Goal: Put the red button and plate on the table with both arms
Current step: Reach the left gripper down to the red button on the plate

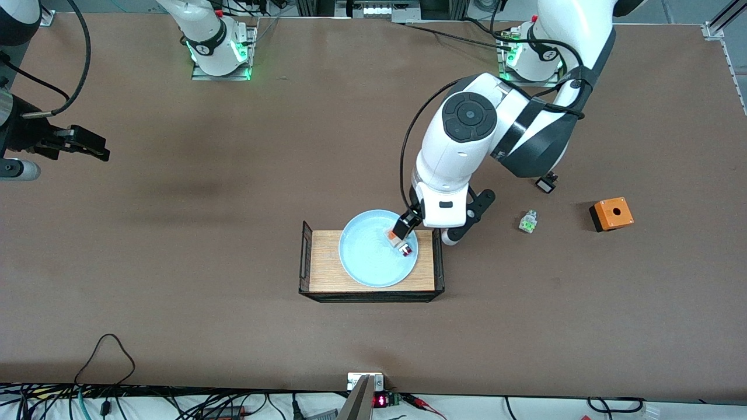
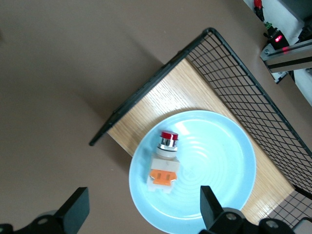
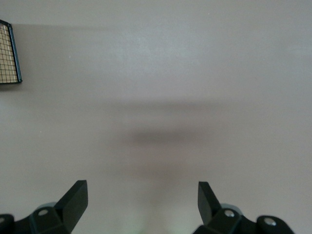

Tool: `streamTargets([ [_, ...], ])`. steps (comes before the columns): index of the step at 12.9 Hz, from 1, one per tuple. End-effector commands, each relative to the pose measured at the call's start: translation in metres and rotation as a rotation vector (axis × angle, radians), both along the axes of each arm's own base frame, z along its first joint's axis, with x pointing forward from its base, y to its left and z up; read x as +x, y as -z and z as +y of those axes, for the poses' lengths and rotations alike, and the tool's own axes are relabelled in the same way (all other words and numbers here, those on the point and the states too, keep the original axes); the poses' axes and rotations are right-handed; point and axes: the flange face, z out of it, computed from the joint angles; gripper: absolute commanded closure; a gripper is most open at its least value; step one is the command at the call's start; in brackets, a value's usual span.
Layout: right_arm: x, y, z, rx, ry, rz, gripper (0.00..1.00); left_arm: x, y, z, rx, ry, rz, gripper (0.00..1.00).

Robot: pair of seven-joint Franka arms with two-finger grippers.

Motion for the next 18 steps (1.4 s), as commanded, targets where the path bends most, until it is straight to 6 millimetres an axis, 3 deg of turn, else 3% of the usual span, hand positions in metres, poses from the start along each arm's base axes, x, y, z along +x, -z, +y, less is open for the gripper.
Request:
streamTargets([
  [1,-0.003,-0.008,0.001,-0.013,0.008,0.005,0.0,-0.002,0.016,-0.014,-0.015,-0.026,0.004,0.0],
  [6,-0.004,-0.009,0.002,-0.011,0.007,0.008,0.0,-0.015,0.066,-0.043,0.063,0.027,0.02,0.0],
  [10,-0.004,-0.009,0.002,-0.013,0.011,0.008,0.0,-0.006,0.07,-0.045,0.046,0.077,-0.034,0.0],
  [16,-0.004,-0.009,0.006,-0.014,-0.001,0.001,0.0,-0.007,0.098,-0.053,0.08,0.122,-0.047,0.0],
  [18,-0.004,-0.009,0.009,-0.016,-0.005,0.001,0.0,-0.004,0.091,-0.055,0.07,0.117,-0.058,0.0],
])
